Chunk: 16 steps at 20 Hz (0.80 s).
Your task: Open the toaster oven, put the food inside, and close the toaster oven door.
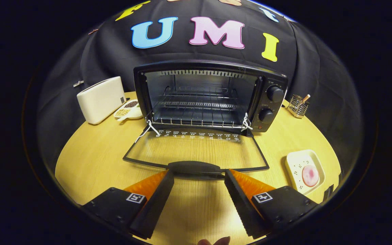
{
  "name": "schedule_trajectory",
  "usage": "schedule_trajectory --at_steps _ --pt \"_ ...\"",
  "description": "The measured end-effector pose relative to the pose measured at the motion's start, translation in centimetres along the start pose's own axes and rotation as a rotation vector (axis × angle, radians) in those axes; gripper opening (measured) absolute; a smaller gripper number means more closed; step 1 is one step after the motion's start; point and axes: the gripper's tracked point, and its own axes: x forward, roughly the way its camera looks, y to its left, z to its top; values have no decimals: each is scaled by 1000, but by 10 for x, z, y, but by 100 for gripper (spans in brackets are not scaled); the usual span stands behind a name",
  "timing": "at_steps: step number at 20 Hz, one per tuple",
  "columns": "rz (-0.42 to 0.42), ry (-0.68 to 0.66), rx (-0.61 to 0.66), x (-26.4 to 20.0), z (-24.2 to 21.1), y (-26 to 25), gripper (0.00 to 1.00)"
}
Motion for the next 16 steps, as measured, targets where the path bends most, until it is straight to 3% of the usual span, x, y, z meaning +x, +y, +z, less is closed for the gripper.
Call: schedule_trajectory --at_steps 3,7,16 --pt "46 -38 5 -22 25 -28 99" --pt "79 -13 9 -51 45 -104 99" --pt "56 208 -45 -49 8 -281 99"
